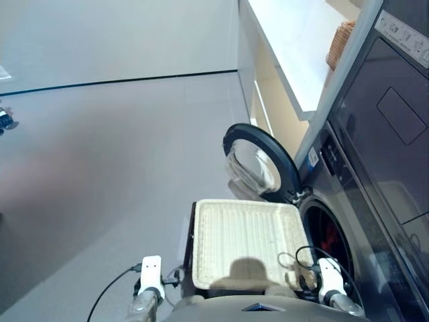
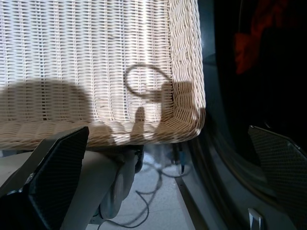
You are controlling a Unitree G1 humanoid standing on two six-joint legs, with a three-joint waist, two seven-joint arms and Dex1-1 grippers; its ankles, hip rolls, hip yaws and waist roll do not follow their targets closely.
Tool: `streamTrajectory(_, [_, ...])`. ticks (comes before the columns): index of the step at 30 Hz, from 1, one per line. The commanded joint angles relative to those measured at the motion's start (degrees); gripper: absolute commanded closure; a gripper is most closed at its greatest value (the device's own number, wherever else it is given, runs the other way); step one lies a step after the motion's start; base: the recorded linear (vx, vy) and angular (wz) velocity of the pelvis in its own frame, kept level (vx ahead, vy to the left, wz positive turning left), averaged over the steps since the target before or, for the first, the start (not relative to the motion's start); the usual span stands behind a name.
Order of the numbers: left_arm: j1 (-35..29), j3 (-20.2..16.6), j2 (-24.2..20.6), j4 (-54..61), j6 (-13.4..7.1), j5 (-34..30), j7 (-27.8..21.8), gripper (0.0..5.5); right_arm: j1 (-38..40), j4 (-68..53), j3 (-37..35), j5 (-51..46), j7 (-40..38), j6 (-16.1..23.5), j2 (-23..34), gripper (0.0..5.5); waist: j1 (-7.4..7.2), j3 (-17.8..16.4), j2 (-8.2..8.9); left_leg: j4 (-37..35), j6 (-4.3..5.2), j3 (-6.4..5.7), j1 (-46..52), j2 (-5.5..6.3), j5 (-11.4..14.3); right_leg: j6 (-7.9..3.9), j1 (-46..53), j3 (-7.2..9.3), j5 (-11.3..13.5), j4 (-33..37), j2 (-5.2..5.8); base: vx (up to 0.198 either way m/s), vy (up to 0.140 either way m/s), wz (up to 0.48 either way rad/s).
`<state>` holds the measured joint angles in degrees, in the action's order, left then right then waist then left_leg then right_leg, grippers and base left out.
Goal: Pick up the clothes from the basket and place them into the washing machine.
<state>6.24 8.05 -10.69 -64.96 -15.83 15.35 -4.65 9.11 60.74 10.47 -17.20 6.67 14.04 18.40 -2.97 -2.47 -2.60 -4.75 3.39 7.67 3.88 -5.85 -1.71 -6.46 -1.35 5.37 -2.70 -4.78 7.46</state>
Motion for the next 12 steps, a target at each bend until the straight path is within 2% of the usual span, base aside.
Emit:
streamTrajectory(1, [-3.20, -1.64, -1.85, -0.84, -1.20, -2.10, -0.45, 0.00, -2.73, 0.57, -0.70, -0.23, -0.38, 0.68, -2.36, 0.00, -0.27, -1.55, 4.08, -0.25, 3.30, 0.94, 2.65, 0.30, -0.30, -5.46, 4.95, 0.62, 8.31, 8.01, 3.81, 0.000, 0.000, 0.000])
streamTrajectory(12, [-3.66, -0.64, -1.75, -1.56, -0.97, -4.34, 0.05, 0.00, -3.25, 0.86, -0.65, -0.23, -0.60, 0.42, -2.69, 0.00, -0.64, -1.73, 4.01, -0.25, 3.16, 0.78, 2.54, 0.34, -0.07, -5.36, 4.92, 0.55, 8.10, 7.99, 3.80, 0.000, 0.000, 0.000])
